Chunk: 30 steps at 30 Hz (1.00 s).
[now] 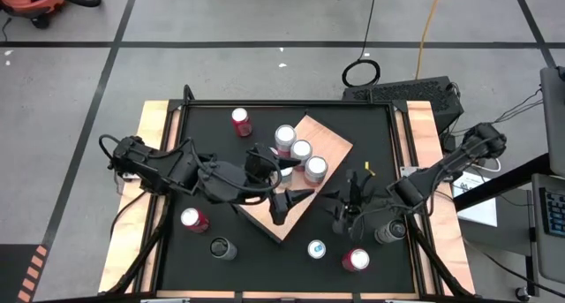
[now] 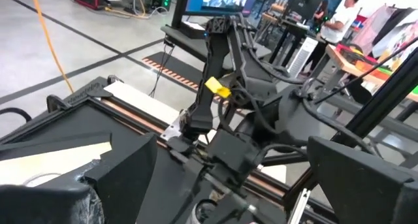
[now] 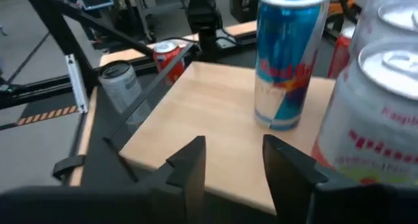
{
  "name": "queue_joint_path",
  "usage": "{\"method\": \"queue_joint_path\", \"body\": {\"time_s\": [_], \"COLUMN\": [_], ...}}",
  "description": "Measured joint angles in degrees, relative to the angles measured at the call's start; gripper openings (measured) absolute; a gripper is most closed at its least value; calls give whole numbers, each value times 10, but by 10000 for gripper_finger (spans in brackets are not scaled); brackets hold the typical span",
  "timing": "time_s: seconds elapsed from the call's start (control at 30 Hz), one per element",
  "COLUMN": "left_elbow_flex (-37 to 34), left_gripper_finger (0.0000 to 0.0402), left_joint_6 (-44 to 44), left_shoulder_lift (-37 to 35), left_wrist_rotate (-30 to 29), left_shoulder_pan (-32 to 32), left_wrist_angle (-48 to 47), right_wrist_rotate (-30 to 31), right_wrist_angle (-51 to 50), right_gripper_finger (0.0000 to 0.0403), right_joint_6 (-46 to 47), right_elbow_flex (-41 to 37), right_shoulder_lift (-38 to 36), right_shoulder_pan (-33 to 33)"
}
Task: Place canned beverage on shelf
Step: Put the pink-white soda can on the shelf aligned with the pink-white soda can
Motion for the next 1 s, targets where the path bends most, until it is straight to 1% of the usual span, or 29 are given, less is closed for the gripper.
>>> {"method": "queue_joint_path", "body": {"time_s": [0.1, 0.23, 0.4, 0.8, 1.0], "left_elbow_flex": [0, 0, 0, 0, 0], "left_gripper_finger": [391, 391, 391, 391, 391], "left_joint_6": [-3, -4, -4, -5, -4], "left_shoulder_lift": [1, 1, 1, 1, 1], "left_wrist_rotate": [0, 0, 0, -3, -4], "left_shoulder_pan": [0, 0, 0, 0, 0], "left_wrist_angle": [-1, 0, 0, 2, 2], "right_wrist_rotate": [-1, -30, -44, -44, -44], "right_wrist_angle": [2, 2, 3, 1, 0], "right_gripper_finger": [118, 109, 103, 102, 102], "right_joint_6": [-14, -17, -29, -48, -50], "right_elbow_flex": [0, 0, 0, 0, 0], "right_shoulder_lift": [2, 1, 1, 1, 1], "right_shoulder_pan": [-18, -42, -59, -82, -83]}}
